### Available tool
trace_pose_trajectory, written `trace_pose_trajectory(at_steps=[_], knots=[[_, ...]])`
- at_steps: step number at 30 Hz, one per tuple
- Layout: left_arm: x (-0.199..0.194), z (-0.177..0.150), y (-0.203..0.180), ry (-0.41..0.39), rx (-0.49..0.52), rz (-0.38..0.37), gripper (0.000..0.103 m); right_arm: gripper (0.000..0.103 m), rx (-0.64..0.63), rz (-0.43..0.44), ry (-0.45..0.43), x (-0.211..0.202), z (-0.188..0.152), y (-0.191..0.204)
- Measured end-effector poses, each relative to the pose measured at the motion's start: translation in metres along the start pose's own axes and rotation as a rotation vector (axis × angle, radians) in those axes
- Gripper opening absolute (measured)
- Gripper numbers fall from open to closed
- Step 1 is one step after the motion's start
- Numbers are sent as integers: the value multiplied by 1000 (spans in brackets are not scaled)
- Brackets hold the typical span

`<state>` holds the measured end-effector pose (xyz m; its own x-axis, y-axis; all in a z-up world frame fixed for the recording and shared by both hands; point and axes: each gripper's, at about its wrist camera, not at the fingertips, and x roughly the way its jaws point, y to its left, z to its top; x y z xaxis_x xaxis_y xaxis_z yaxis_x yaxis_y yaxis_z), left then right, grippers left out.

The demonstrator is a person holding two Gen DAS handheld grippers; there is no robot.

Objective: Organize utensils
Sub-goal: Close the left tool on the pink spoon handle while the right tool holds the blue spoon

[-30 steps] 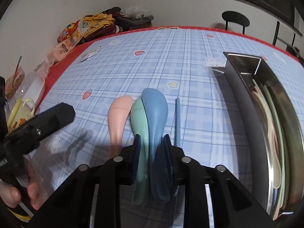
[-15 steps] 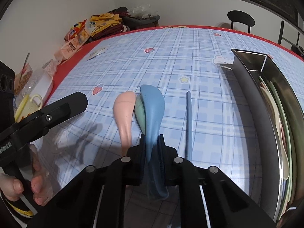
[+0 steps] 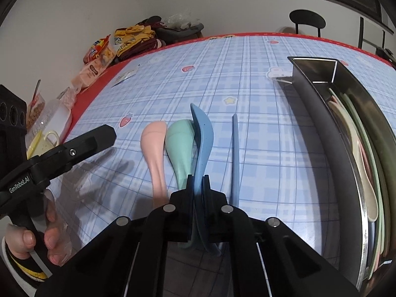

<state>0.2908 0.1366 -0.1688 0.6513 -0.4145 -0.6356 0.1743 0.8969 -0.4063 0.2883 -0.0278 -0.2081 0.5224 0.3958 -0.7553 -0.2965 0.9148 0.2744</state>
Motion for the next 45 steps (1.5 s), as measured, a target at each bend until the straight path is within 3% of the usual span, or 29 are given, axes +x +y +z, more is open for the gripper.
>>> trace_pose_trajectory(at_steps=[7, 16, 20, 31, 36, 45], knots=[[10, -4, 4, 44, -15, -24, 52, 7, -34, -3, -33, 0, -3, 2], [29, -12, 3, 118, -37, -47, 52, 8, -4, 59, -57, -2, -6, -7], [30, -13, 2, 114, -40, -54, 52, 10, 28, 118, -59, -2, -5, -14], [35, -15, -21, 129, 58, 54, 52, 10, 25, 150, -59, -2, -4, -15], [44, -15, -39, 154, 146, 155, 52, 10, 41, 165, -57, -2, -5, -18], [51, -10, -42, 166, 117, 189, 52, 10, 49, 185, -55, -3, -6, -21]])
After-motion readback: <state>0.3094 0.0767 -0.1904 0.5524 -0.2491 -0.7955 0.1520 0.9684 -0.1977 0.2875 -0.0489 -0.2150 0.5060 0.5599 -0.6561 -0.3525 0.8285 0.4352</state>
